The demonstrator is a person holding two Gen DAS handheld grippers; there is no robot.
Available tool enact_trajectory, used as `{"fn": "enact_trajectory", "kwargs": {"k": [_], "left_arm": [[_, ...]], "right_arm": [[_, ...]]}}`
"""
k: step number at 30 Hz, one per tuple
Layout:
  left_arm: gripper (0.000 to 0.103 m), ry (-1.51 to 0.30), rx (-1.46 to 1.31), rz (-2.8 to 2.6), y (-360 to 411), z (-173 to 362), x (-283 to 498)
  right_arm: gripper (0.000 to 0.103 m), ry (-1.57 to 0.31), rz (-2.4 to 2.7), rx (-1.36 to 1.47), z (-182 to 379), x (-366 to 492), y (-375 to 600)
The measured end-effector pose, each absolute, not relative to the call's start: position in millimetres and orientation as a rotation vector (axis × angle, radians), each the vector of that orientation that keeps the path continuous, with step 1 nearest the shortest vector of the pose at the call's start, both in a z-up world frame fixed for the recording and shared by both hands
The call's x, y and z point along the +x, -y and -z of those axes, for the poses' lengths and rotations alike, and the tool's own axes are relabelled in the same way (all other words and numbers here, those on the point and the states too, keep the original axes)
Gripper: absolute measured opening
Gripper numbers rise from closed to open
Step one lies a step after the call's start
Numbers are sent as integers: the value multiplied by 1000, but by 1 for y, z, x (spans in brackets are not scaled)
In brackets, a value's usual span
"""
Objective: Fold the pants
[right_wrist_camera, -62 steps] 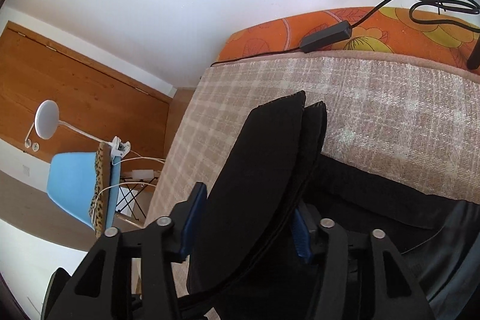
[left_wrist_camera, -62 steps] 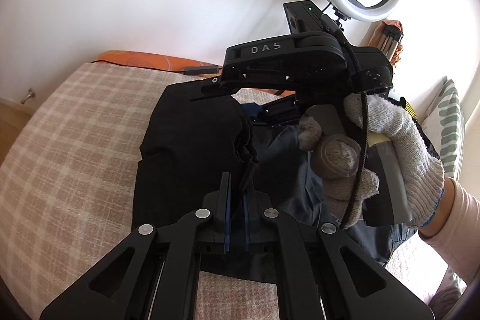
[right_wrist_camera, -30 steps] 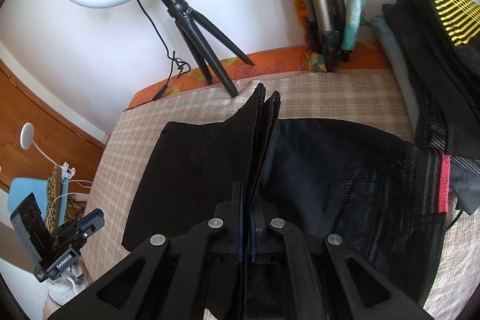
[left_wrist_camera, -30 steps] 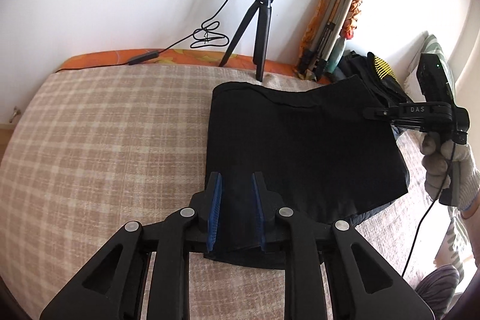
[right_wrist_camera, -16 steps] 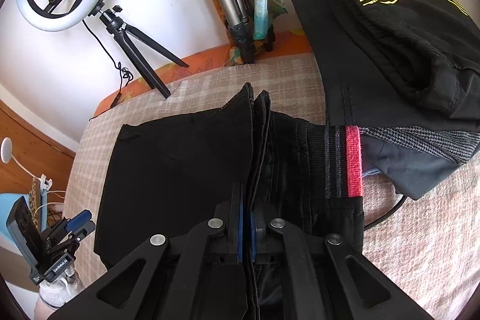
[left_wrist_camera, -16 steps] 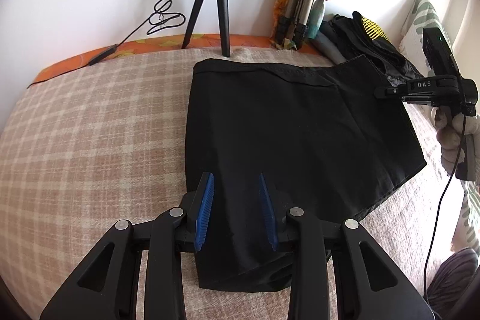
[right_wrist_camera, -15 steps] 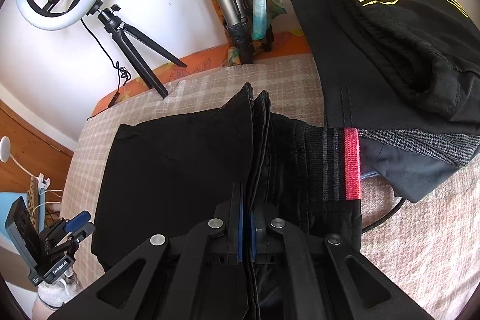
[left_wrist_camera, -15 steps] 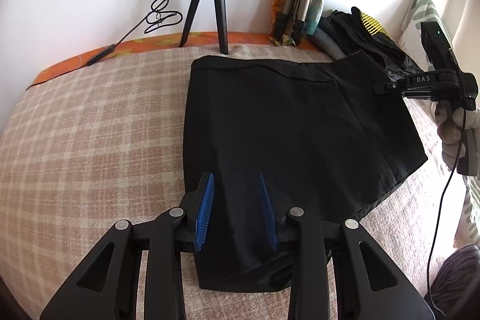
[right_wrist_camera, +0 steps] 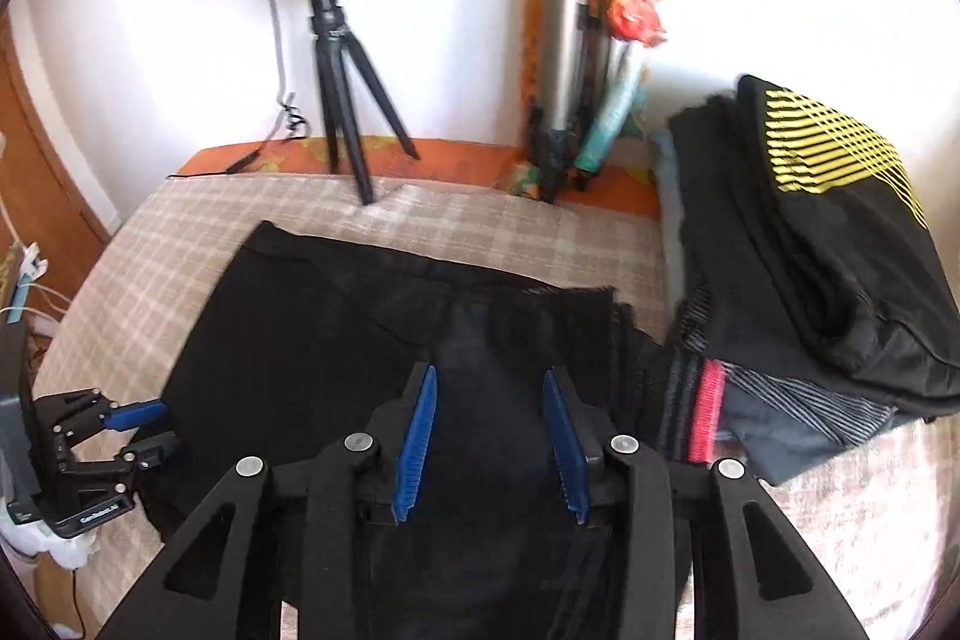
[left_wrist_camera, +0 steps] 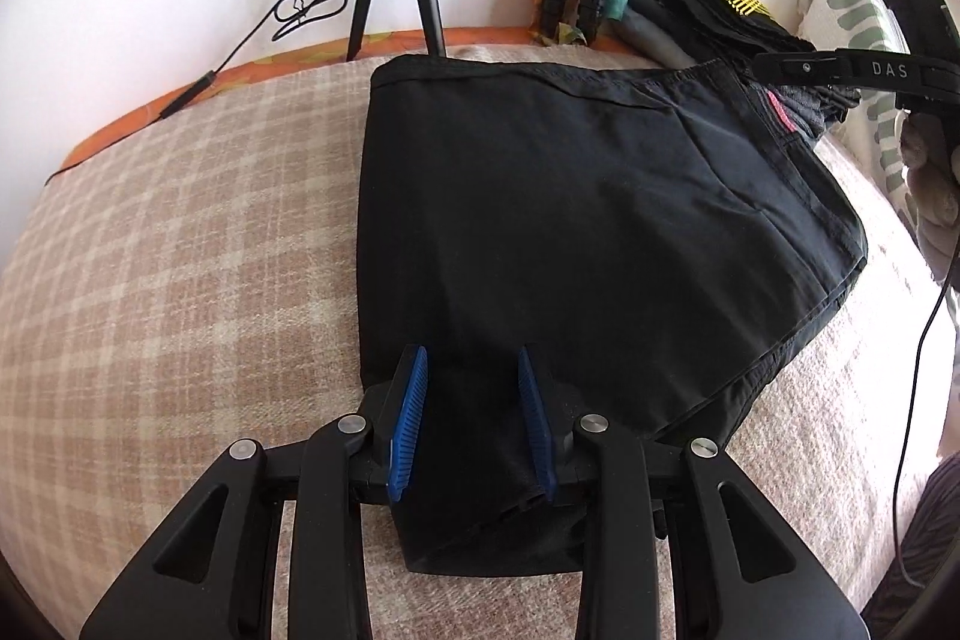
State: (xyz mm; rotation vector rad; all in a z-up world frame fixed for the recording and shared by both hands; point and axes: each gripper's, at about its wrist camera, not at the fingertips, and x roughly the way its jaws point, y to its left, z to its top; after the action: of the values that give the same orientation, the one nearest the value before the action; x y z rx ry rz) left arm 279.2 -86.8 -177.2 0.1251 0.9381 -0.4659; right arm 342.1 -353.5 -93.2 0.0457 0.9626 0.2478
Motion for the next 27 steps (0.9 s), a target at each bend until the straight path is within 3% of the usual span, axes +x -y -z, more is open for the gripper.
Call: {"fn": "enact_trajectory", "kwargs": {"k": [2, 4, 18, 27], "left_arm": [[35, -943, 64, 445, 77, 174, 280], [52, -943, 12, 425, 65, 172, 279], [53, -997, -130, 465, 56, 185, 276], [53, -992, -304, 548, 43, 188, 274]], "right_arm": [[49, -973, -321, 61, 92, 348, 333], [58, -990, -396, 93, 94, 354, 312], [60, -1170, -518, 149, 153, 431, 199], [70, -1261, -438, 100, 165, 459, 171]]}}
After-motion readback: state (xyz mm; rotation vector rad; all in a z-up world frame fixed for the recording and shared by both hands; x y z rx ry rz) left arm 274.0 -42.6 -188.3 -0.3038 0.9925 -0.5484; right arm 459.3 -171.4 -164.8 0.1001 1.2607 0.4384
